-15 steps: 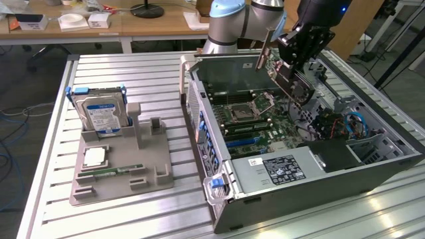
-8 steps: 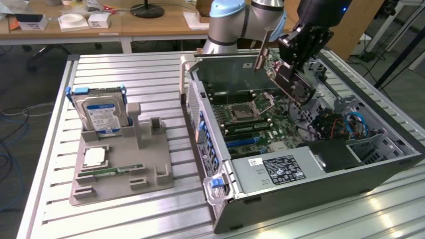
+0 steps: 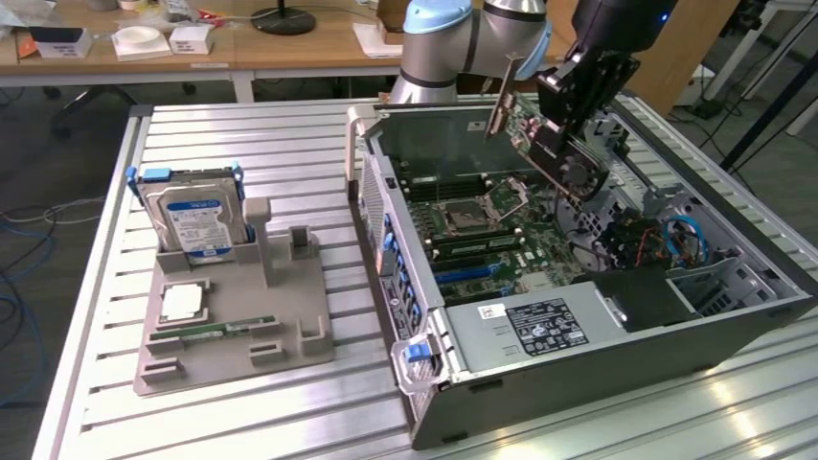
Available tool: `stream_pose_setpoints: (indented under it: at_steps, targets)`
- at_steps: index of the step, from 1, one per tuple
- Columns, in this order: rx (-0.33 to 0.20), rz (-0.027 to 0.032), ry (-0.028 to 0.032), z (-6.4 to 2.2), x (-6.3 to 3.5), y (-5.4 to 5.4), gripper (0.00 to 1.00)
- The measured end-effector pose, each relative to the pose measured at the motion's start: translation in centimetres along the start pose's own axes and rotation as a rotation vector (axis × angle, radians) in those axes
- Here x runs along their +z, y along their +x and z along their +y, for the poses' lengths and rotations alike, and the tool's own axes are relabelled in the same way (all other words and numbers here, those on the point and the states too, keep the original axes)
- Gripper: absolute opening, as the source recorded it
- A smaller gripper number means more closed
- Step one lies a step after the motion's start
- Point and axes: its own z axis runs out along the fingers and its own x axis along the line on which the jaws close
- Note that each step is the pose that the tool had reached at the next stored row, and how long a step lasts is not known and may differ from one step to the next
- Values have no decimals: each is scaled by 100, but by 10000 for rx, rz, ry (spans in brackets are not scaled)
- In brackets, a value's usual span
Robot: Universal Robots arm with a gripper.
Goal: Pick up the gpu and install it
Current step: 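Insert the gpu into the slot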
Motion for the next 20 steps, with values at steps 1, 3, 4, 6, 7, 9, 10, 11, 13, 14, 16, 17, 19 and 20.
stream_pose_setpoints:
  at_steps: [1, 3, 4, 6, 7, 9, 10, 11, 13, 14, 16, 17, 19, 20]
  targets:
    - [-1, 0, 0, 0, 0, 0, 26]
    - [-2, 0, 0, 0, 0, 0, 26]
    - [-2, 0, 0, 0, 0, 0, 26]
    - [-2, 0, 0, 0, 0, 0, 26]
    - [-4, 0, 0, 0, 0, 0, 26]
    - [-48, 2, -1, 0, 0, 0, 26]
    - [-107, 4, -1, 0, 0, 0, 26]
    - [-176, 8, -3, 0, 0, 0, 26]
    - [-334, 14, -6, 0, 0, 0, 26]
    - [-419, 18, -8, 0, 0, 0, 26]
    - [-586, 25, -10, 0, 0, 0, 26]
    - [-683, 29, -12, 0, 0, 0, 26]
    - [-867, 37, -14, 0, 0, 0, 26]
    - [-957, 40, -16, 0, 0, 0, 26]
